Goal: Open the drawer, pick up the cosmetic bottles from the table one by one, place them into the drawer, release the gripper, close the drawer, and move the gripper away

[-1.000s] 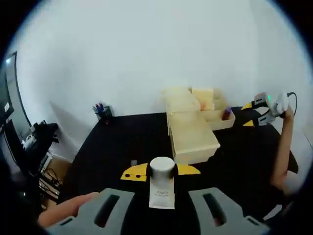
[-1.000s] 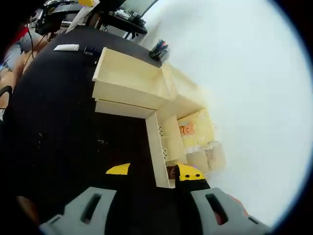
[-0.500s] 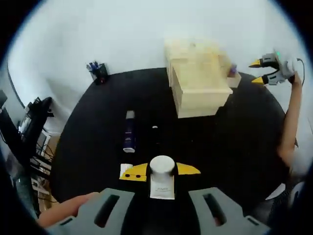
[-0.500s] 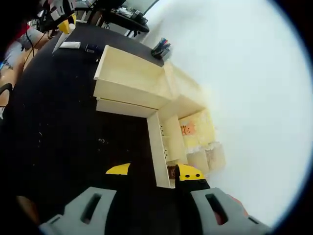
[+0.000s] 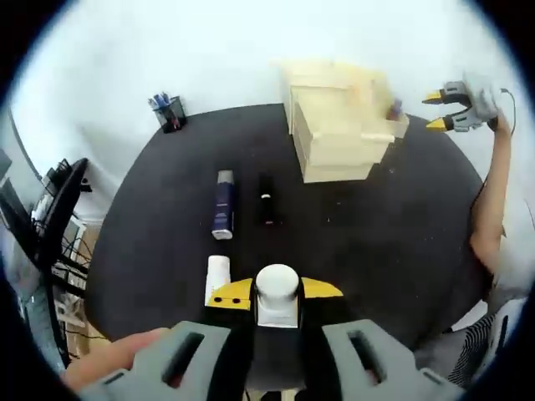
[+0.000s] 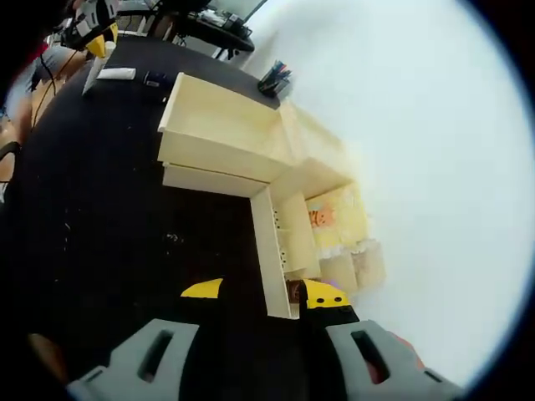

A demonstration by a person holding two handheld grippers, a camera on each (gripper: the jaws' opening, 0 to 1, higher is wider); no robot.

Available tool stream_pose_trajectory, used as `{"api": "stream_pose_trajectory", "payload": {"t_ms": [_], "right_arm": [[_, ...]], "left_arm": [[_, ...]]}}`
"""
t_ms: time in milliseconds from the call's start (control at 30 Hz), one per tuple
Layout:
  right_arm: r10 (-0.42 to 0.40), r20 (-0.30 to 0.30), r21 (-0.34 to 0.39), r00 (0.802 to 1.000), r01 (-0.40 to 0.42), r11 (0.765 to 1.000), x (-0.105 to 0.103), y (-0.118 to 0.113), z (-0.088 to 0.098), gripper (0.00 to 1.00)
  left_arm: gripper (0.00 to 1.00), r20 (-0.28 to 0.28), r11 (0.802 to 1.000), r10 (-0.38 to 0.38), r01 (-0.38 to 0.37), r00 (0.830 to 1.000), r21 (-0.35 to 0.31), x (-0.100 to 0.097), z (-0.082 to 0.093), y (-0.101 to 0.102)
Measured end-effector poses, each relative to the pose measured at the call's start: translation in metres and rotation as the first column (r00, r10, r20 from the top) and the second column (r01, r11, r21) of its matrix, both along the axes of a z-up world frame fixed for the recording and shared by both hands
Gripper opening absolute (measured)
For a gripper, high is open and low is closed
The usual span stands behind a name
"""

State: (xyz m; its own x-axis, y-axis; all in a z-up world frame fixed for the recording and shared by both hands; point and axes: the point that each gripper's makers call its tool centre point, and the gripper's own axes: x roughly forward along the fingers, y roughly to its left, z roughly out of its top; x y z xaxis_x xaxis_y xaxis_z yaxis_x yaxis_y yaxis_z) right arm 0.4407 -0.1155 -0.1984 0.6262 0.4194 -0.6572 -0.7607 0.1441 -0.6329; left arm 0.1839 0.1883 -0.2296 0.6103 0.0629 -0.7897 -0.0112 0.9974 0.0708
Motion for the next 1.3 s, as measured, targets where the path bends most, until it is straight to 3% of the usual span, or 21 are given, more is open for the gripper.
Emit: {"api": "stream_pose_trajectory", "payload": {"t_ms": [133,233,400,600,700,800,967,1100,1300], "right_arm": [[0.001,0.002,-0.011,1.000,-0.001,1.000,-0.004,0.001,-0.001,0.31],[0.005,0.004,-0.015,1.000,-0.005,1.000,-0.003,0.001,0.000,0.31],[0.000,0.003,-0.018,1.000,0.000,1.000,0.000,0.000,0.001,0.31],[-0.011,0.002,-0.008,1.000,0.011,1.000,0.007,-0.004,0.004,0.31],[-0.013,-0.002,-0.011,1.000,0.013,1.000,0.008,-0.003,0.003,0.31],[-0.017,-0.003,-0.018,1.000,0.017,1.000,0.011,-0.003,0.001,0.31],[-0.018,-0.004,-0.029,1.000,0.018,0.999,0.013,0.000,0.002,0.31],[-0.013,-0.006,-0.046,1.000,0.012,0.999,0.012,0.001,0.000,0.31],[-0.009,-0.013,-0.048,1.000,0.008,0.999,0.009,0.000,-0.001,0.31]], "left_arm": [[0.14,-0.033,0.999,0.016,-0.015,0.999,0.037,0.003,-0.011,0.011],[0.14,-0.052,0.999,0.032,-0.031,0.998,0.016,0.017,-0.023,0.012],[0.14,-0.184,0.999,0.033,-0.029,0.982,0.024,0.048,-0.052,0.012],[0.14,-0.248,0.998,0.057,-0.048,0.967,0.039,0.066,-0.086,0.019],[0.15,-0.250,1.000,0.017,-0.016,0.968,0.007,0.069,-0.097,0.017],[0.15,-0.231,1.000,0.011,-0.013,0.973,-0.007,0.070,-0.094,0.020],[0.16,-0.175,0.998,-0.025,0.015,0.984,-0.058,0.077,-0.072,0.019],[0.17,-0.131,0.999,-0.023,0.017,0.991,-0.046,0.089,-0.057,0.026],[0.20,-0.112,1.000,-0.022,0.019,0.993,-0.023,0.111,-0.050,0.038]]}}
